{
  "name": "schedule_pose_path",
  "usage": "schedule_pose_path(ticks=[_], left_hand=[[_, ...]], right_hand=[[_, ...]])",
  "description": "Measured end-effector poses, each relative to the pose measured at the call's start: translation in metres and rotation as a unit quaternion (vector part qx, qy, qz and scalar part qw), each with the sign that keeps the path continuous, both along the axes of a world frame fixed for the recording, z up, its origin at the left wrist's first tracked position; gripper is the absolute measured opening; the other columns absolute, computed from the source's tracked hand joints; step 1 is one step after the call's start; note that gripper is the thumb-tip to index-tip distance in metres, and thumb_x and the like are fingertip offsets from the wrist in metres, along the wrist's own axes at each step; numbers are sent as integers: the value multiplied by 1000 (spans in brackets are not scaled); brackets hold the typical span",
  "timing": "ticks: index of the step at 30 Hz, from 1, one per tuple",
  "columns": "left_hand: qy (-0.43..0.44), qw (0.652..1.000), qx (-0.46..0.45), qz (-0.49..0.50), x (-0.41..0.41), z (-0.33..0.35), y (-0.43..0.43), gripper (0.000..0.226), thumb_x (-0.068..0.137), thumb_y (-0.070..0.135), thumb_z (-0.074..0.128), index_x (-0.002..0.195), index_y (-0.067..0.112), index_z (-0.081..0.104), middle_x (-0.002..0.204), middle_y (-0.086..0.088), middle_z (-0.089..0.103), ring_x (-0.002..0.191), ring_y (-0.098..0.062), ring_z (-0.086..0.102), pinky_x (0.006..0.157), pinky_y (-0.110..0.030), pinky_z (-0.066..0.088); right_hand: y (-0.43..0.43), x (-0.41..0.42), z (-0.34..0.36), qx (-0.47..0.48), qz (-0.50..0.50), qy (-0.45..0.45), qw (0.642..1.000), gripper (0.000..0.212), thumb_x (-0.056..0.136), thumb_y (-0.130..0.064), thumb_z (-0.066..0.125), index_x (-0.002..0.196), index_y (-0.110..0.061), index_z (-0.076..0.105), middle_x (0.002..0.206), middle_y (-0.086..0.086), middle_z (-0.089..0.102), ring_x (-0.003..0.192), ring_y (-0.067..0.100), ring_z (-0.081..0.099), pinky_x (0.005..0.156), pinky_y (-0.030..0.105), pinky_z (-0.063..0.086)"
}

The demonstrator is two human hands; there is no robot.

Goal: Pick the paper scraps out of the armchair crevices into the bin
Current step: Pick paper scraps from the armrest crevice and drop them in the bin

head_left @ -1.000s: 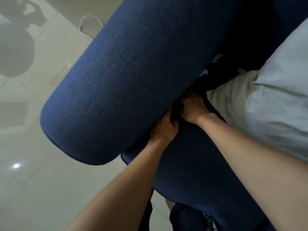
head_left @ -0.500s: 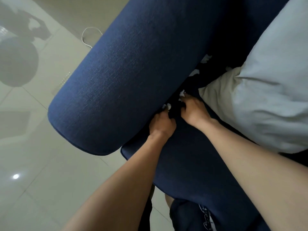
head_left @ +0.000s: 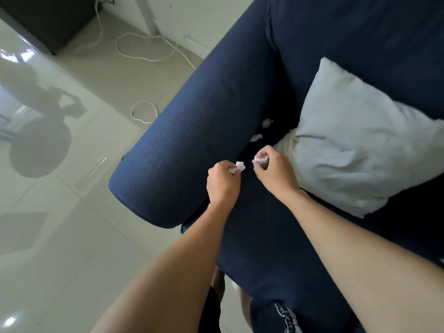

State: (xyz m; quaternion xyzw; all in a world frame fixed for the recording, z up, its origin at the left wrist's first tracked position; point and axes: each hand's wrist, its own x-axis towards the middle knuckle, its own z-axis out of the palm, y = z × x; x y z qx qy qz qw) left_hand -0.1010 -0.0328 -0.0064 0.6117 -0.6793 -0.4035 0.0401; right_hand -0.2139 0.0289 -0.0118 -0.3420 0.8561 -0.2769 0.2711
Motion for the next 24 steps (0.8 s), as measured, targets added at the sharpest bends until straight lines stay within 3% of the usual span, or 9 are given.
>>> schedule_pose_path(ticks=[3, 7, 10, 14, 17, 20, 24], left_hand=[[26, 999, -12, 16, -3, 25, -16, 22, 86, 24, 61, 74, 6, 64, 88, -1, 61, 70, -16, 54, 55, -24, 40], [80, 996, -16, 47, 0, 56, -45, 30, 87, 27, 65, 81, -2, 65, 73, 1, 57, 66, -15, 51, 58, -25, 45], [108, 991, -26, 70, 6, 68, -69, 25, 86, 29, 66, 83, 5, 65, 72, 5, 59, 68, -14, 55, 54, -19, 42], [132, 987, -29, 83, 26, 77, -108, 18, 88, 24, 61, 103, 17, 67, 88, 7, 62, 80, -12, 59, 58, -16, 41], [124, 988, -29, 87, 50, 78, -147, 15, 84, 15, 59, 87, 12, 73, 86, -2, 68, 73, -19, 62, 49, -15, 40], [114, 987, -17, 110, 81, 76, -190, 14, 83, 11, 61, 82, 12, 75, 82, -1, 68, 61, -13, 57, 40, -7, 39], [99, 983, -12, 155, 126, 60, -242, 18, 81, 15, 63, 95, 11, 74, 96, -6, 72, 75, -19, 66, 60, -20, 50]], right_hand=[[-10, -4, 32, -37, -20, 9, 999, 17, 88, -15, 57, 105, -14, 56, 100, 2, 70, 89, 23, 65, 76, 40, 55], [-32, -5, 56, -73, -38, 1, 997, 14, 89, -15, 51, 97, -15, 62, 96, -1, 70, 85, 20, 66, 76, 39, 56], [-56, 4, 64, -117, -77, -9, 990, 13, 83, -8, 53, 84, -11, 65, 97, 0, 69, 81, 16, 64, 76, 36, 57], [-102, 25, 66, -138, -90, -5, 986, 12, 78, -6, 57, 73, -15, 64, 98, 5, 63, 73, 14, 59, 68, 20, 49], [-145, 49, 65, -130, -100, -27, 986, 11, 78, -8, 58, 80, -12, 68, 96, 5, 64, 74, 18, 61, 68, 23, 46], [-192, 79, 63, -125, -73, -44, 988, 7, 80, -8, 61, 82, -9, 68, 92, 6, 65, 75, 18, 59, 64, 17, 42], [-247, 119, 52, -102, -28, -54, 993, 3, 83, -10, 64, 81, -9, 66, 89, 4, 66, 75, 14, 58, 60, 16, 41]])
